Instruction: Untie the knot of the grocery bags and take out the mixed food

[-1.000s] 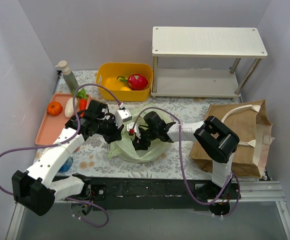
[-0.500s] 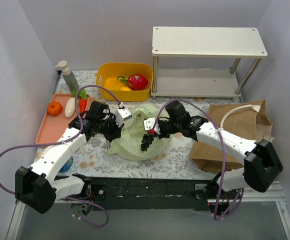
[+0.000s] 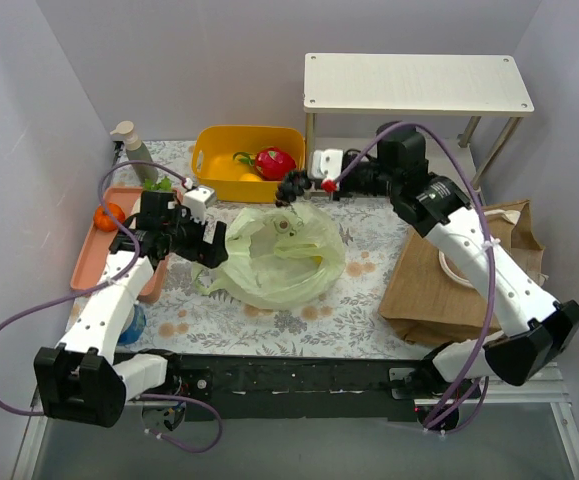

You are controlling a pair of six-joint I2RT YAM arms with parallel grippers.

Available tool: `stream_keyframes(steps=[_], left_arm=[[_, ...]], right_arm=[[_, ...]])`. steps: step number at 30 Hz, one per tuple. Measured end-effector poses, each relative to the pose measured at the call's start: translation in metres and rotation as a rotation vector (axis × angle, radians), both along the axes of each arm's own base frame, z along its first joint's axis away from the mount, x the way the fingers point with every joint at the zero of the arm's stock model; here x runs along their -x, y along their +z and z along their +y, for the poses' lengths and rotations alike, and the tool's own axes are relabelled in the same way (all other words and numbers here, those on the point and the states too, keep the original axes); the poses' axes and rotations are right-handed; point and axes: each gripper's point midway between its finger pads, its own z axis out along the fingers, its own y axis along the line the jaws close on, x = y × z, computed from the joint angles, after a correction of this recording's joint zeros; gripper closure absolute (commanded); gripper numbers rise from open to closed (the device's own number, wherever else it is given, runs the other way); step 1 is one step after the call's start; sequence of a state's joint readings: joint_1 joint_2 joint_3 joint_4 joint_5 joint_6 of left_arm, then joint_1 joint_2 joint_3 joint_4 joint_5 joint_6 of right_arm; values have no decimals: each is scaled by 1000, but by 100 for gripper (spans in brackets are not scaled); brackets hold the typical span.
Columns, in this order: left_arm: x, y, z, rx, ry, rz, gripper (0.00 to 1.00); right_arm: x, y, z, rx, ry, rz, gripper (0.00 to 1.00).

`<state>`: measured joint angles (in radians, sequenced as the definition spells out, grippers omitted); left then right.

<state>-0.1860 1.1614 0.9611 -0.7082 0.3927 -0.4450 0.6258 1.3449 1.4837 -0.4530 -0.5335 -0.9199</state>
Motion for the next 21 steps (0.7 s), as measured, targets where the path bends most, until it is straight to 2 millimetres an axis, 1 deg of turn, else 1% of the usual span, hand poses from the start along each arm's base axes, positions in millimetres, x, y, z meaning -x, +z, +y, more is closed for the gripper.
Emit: stream_keyframes(steps=[2,4,5,7,8,11,14,16,19,21], left_arm=[[0,12,10,18,52,-23,2],[6,21,11,32,65,-43,2],[9,26,11,38,70,-54,2],[14,32,11,47,76,-67,2],[15,33,11,49,78,-69,2],[19,36,12,52,84,-70,2],[22,36,14,52,88,-67,2],[23,37,14,52,91,-69,2],[25,37,15,53,91,-66,2],[26,37,15,55,93,-58,2]], right_arm=[[-20,34,12,-94,-25,-51,99],[-42,48,27,-164,-47,-62,99],[-56,50,36,-193,-64,-62,99],[-86,42,58,-229,-96,-28,99],[-103,36,71,-247,-115,-10,99],[-156,9,107,-290,-192,44,99],[-194,-26,135,-305,-259,66,99],[-211,-45,153,-313,-285,64,99],[-226,-68,173,-327,-304,53,99],[-230,-85,182,-328,-305,47,99]])
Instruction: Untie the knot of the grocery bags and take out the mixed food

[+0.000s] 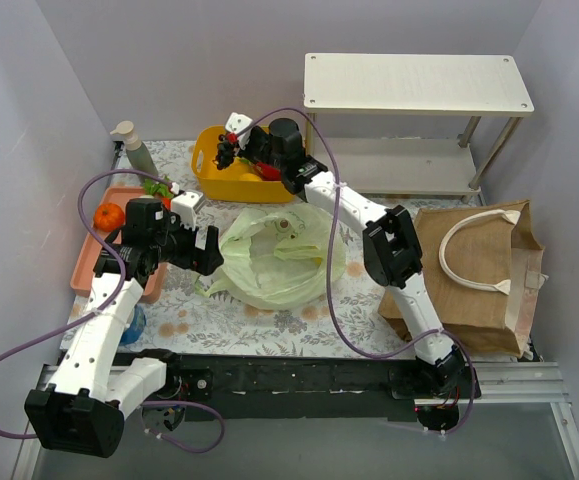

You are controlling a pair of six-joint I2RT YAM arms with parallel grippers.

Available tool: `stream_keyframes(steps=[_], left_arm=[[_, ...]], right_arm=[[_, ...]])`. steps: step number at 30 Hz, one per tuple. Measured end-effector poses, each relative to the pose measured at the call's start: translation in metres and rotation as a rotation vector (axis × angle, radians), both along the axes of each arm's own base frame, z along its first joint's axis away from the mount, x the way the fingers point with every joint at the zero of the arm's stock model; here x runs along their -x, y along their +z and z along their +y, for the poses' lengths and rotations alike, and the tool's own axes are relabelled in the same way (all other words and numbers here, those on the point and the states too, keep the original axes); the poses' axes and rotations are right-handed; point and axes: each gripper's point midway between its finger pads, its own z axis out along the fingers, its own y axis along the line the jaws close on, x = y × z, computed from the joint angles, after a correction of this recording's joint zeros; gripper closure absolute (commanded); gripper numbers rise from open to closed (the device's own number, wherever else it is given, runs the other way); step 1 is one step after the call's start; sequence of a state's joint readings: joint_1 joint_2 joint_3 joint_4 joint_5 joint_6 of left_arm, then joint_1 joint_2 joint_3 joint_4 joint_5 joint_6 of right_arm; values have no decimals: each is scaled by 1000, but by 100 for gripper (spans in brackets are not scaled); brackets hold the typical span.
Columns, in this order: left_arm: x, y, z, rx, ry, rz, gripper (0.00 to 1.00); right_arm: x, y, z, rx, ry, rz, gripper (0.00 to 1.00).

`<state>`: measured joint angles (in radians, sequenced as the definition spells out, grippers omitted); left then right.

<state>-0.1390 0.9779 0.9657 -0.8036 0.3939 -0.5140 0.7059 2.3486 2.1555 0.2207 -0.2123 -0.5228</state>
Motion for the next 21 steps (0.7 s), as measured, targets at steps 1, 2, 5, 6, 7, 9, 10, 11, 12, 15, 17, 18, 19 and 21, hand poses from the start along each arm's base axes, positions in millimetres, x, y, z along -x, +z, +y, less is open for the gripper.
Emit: stream_keyframes(steps=[1,2,5,6,7,9,10,11,12,15,17,18,19,21], left_arm=[[0,0,0,2,0,1,2],[1,0,-1,4,0,3,2],[1,1,-1,10,0,1,2],[1,2,-1,11,0,0,2],[1,2,-1,12,0,-2,2],[1,3,-1,14,0,-3,2],[1,3,-2,15,0,-4,2],[1,3,-2,16,0,-4,2],[1,3,-1,18,1,-6,2],[0,4,-2,23,4,-10,2],[-2,6,-2,27,5,-17,2],[-3,6,-3,29,5,-20,2],[-4,7,-3,32,4,-22,2],[-5,7,-4,38,3,-25,2]], right_arm=[[-2,-6,4,-1,2,-9,99],[-4,-12,6,3,5,-15,99],[-18,-30,12,9,-1,-30,99],[-22,-37,12,14,-4,-28,99],[-26,-44,10,22,-7,-26,96],[-34,-57,4,45,-17,-23,71],[-37,-64,0,60,-23,-20,62],[-39,-68,-3,71,-32,-18,57],[-43,-72,-7,83,-43,-20,51],[-45,-84,-20,117,-60,-13,48],[-41,-95,-32,144,-63,14,45],[-37,-97,-36,153,-59,27,43],[-35,-97,-38,157,-57,34,43],[-29,-84,-40,147,-44,35,43]])
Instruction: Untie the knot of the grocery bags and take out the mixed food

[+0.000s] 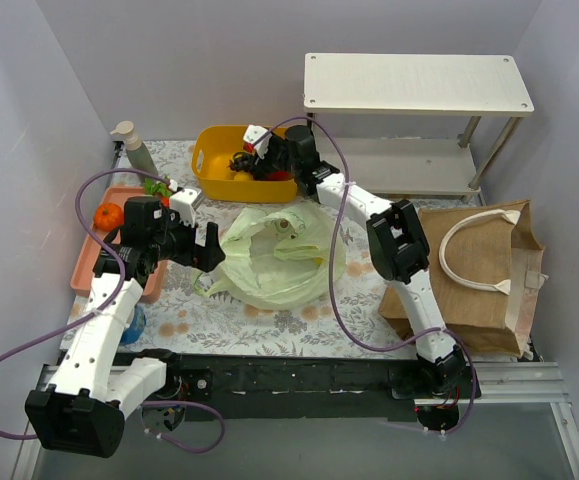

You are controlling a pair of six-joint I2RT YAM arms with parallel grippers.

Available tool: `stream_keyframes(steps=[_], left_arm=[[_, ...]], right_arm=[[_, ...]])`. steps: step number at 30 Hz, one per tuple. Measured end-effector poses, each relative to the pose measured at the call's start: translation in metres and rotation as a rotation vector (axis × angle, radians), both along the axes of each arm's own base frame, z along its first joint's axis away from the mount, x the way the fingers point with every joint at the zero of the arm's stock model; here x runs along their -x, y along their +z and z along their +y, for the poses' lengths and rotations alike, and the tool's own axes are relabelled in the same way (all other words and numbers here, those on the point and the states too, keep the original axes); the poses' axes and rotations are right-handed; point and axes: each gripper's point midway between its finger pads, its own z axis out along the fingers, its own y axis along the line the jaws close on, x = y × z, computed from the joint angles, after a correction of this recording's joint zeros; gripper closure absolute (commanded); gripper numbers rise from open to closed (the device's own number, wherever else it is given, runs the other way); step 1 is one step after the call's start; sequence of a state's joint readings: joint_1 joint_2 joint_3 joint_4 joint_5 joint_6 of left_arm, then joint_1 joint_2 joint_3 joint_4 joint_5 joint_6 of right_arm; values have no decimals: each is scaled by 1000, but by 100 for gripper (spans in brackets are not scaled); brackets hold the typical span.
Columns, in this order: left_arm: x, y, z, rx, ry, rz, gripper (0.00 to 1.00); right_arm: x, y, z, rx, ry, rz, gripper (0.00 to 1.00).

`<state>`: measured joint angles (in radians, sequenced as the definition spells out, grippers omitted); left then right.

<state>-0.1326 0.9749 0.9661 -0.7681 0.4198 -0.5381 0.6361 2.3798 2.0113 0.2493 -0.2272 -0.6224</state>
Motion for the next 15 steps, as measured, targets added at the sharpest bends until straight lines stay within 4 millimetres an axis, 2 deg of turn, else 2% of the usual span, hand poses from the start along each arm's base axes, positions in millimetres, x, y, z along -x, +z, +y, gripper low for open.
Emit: stream_keyframes(steps=[2,5,8,11,12,13,15], left_arm=[[-2,1,-1,7,-4,-4,2],[-5,-1,-3,11,-9,-2,2],[-8,-3,-4,12,-11,3,2],[-8,-3,-8,29,-30,12,2],[-8,-2,-10,36,-38,13,2],[-9,0,-13,50,-53,13,2],[-10,1,-18,72,-77,18,2]], right_arm=[[8,25,0,-28,18,-6,43],[25,79,-2,-83,41,-45,42],[52,131,-10,-130,72,-66,42],[92,176,-22,-146,148,-55,55],[109,188,-26,-141,189,-40,62],[126,198,-30,-130,232,-22,66],[154,204,-35,-103,306,22,74]])
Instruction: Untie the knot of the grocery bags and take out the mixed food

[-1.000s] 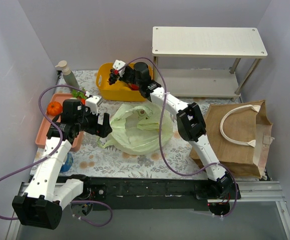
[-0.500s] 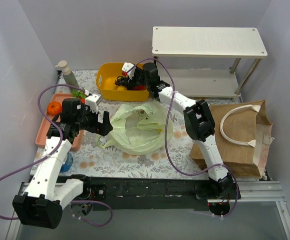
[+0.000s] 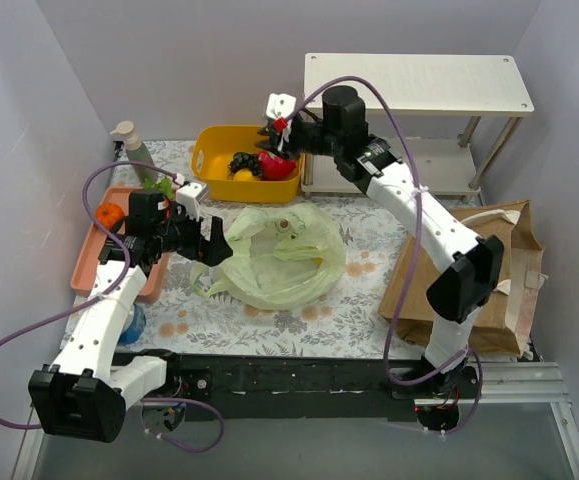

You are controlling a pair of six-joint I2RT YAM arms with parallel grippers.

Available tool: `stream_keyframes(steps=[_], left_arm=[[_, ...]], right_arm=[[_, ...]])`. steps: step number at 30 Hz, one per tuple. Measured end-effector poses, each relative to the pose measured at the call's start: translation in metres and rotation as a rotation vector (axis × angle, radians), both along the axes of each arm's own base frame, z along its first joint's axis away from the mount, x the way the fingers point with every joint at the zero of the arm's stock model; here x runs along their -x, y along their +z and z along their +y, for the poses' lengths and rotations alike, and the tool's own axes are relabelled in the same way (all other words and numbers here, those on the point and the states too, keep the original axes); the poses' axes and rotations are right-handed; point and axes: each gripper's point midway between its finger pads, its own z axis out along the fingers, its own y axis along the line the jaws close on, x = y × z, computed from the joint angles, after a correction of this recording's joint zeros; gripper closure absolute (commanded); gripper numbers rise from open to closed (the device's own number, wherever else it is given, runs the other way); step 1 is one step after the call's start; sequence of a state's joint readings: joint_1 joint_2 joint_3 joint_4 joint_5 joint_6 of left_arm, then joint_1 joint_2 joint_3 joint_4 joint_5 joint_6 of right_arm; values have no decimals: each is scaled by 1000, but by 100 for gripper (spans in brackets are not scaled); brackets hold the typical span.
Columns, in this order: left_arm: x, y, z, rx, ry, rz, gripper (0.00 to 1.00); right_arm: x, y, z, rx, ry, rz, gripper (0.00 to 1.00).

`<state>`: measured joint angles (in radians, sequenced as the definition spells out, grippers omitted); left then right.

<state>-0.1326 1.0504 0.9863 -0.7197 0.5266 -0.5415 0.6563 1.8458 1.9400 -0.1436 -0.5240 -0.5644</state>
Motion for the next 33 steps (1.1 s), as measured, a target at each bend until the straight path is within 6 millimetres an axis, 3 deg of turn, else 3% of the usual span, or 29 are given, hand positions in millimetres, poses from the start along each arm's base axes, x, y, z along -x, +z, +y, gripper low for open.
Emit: stream_keyframes(steps=[2,6,9,10,12,13,15,17,19,22,24,26,28,30,31,33], left_arm=[[-2,0,-6,25,-29,13,2],[-11,-6,-16,59,-72,58,3],[-22,-15,-24,81,-110,97,23],[-24,-17,-25,87,-119,108,47],[-25,-23,-30,103,-154,136,67],[-25,-25,-33,112,-173,148,83],[-25,-25,-37,130,-209,166,98],[-26,-20,-41,145,-233,171,100],[-28,-11,-44,162,-258,160,100],[-27,3,-50,201,-296,142,100],[-26,11,-54,228,-315,136,100],[-23,16,-57,255,-326,144,100],[-20,22,-60,281,-334,151,100],[-15,33,-64,316,-350,145,100],[-12,44,-67,341,-357,136,100],[-8,69,-75,377,-381,93,100]], right_arm=[[31,-11,-9,53,81,55,75],[90,-75,-32,196,228,244,75],[118,-120,-42,283,299,372,76],[127,-134,-46,313,313,419,76],[138,-147,-51,347,326,486,70],[138,-148,-51,347,318,505,68],[132,-146,-51,352,246,544,59],[110,-136,-49,333,114,541,56],[74,-108,-47,269,-51,487,57],[39,-52,-44,141,-166,392,74],[37,-29,-43,94,-154,352,79],[54,-30,-43,99,-118,356,80],[84,-58,-43,163,-64,390,81],[128,-102,-42,278,22,421,81],[155,-131,-42,356,80,440,81],[190,-170,-45,474,145,461,81]])
